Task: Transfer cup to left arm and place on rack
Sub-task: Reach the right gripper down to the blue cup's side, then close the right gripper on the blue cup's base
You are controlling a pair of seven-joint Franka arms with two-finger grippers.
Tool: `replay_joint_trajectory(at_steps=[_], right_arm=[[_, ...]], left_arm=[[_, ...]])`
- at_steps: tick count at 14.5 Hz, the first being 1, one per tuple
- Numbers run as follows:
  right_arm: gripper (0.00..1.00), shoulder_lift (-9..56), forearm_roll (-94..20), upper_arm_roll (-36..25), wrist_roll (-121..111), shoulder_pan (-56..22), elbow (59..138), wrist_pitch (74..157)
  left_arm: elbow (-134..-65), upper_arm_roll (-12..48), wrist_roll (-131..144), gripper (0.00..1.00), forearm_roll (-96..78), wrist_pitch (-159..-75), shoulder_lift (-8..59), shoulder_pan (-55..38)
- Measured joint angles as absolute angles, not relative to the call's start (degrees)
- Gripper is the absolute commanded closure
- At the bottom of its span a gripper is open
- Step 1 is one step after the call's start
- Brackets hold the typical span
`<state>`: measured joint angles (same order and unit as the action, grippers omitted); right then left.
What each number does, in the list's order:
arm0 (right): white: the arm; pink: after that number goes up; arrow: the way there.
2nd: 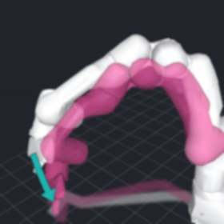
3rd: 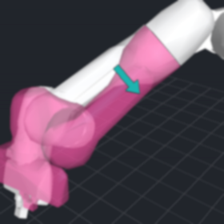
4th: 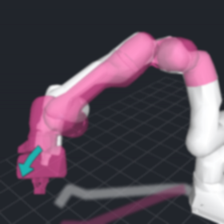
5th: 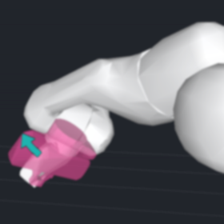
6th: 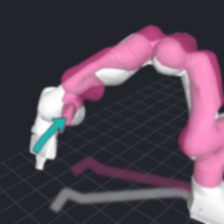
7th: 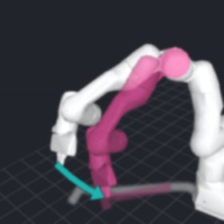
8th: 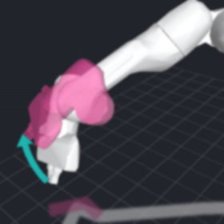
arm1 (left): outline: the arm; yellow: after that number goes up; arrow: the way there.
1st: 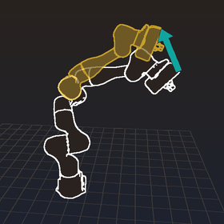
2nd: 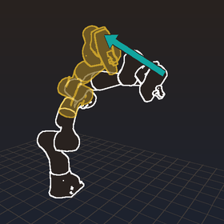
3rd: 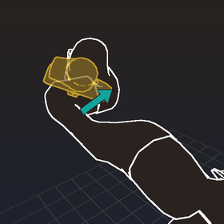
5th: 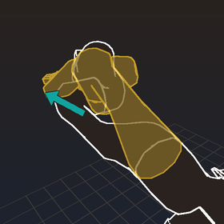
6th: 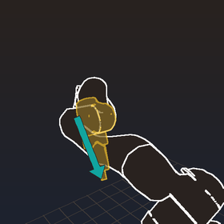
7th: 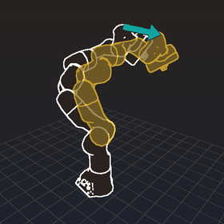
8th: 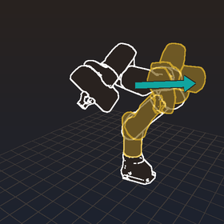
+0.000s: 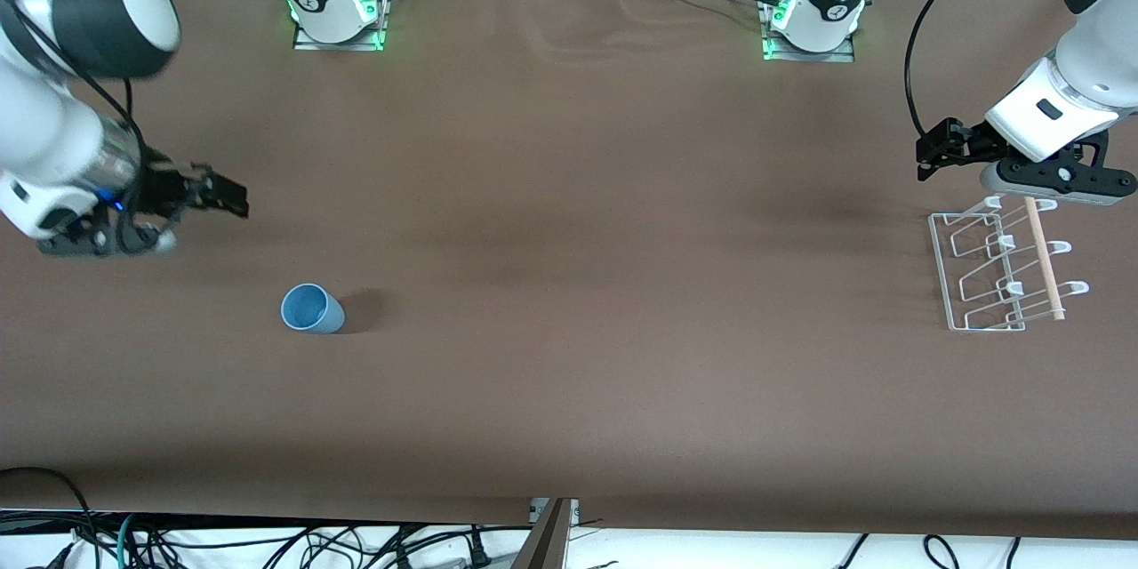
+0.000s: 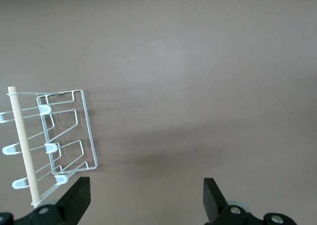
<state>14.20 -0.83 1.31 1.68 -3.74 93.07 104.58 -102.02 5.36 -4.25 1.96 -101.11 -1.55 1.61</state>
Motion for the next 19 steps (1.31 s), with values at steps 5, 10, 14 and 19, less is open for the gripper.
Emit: replay_joint_trajectory(at_steps=[5,10,14,19], right_arm=[[0.01,26.66,3.36,1.53,0.27,-4.11,93.13,116.14],[0.01,31.18,3.81,1.16,-4.12,-3.44,92.91,119.36],[0.01,31.72,3.81,1.17,-4.52,-3.36,92.65,121.62],[0.38,35.97,3.81,1.2,-4.58,-3.35,92.59,125.68]], left_arm=[[-102.05,5.35,-4.25,0.0,1.96,-101.11,-1.53,1.62],[-102.05,5.35,-4.25,0.0,1.96,-101.11,-1.53,1.62],[-102.05,5.34,-4.25,0.0,1.96,-101.11,-1.52,1.62],[-102.05,5.33,-4.25,0.0,1.96,-101.07,-1.52,1.62]])
